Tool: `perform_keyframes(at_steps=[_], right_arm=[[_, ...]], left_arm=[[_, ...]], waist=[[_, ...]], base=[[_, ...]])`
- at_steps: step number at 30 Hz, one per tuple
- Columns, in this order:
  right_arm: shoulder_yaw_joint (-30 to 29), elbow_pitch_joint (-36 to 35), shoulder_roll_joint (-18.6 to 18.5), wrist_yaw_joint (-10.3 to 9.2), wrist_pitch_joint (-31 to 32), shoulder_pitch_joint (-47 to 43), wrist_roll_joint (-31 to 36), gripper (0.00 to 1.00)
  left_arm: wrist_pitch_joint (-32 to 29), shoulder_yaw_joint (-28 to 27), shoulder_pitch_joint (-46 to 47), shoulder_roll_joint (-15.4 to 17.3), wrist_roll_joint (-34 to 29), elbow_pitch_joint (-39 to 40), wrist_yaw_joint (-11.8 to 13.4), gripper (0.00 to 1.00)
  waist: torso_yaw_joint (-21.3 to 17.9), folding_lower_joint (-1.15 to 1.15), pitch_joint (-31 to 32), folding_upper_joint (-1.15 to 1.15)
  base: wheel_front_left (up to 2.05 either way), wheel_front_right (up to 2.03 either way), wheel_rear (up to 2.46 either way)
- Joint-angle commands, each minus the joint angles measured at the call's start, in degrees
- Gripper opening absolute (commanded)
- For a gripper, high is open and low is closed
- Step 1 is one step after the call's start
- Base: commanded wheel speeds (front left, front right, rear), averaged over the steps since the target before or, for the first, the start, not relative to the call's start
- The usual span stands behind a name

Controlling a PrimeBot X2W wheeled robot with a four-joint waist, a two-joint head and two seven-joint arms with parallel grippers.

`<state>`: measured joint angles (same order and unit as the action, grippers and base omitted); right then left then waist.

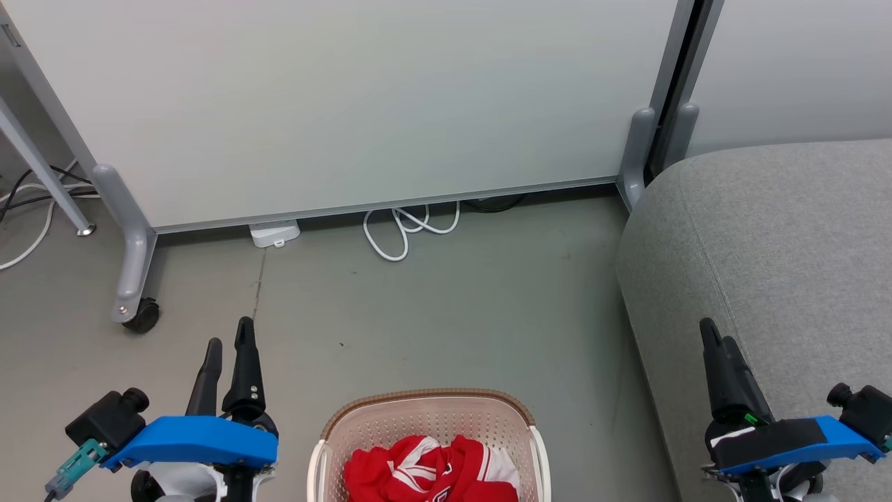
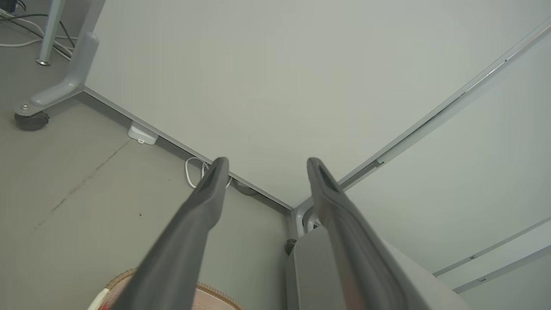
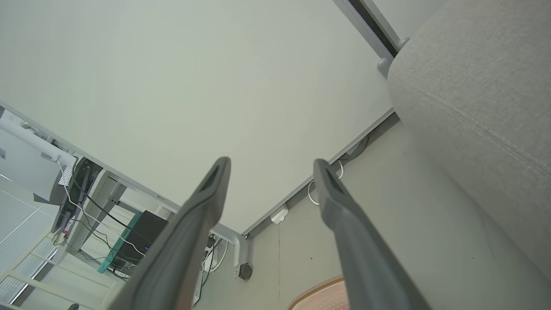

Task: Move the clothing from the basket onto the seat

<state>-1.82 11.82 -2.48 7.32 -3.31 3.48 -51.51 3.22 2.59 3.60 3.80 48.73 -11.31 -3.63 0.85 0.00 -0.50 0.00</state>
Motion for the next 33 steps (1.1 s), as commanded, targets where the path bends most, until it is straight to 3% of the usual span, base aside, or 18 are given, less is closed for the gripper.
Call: perform_keyframes(at_steps=[1,33], right_arm=[[0.3,-0.6,-0.3,0.14,-0.7,0.4,2.4,1.0],[2.4,1.0,-0.5,0.17,-6.1,0.7,24.5,1.0]], left_arm=[[0.7,0.6,1.5,0.8,-2.2,0.8,0.4,1.0],[6.1,7.2,1.9,3.2,-23.2,2.3,3.8,1.0]], waist=[[0.0,0.0,0.0,0.0],[0.8,0.0,-0.5,0.0]], base=[[0.0,0.0,0.0],[0.0,0.0,0.0]])
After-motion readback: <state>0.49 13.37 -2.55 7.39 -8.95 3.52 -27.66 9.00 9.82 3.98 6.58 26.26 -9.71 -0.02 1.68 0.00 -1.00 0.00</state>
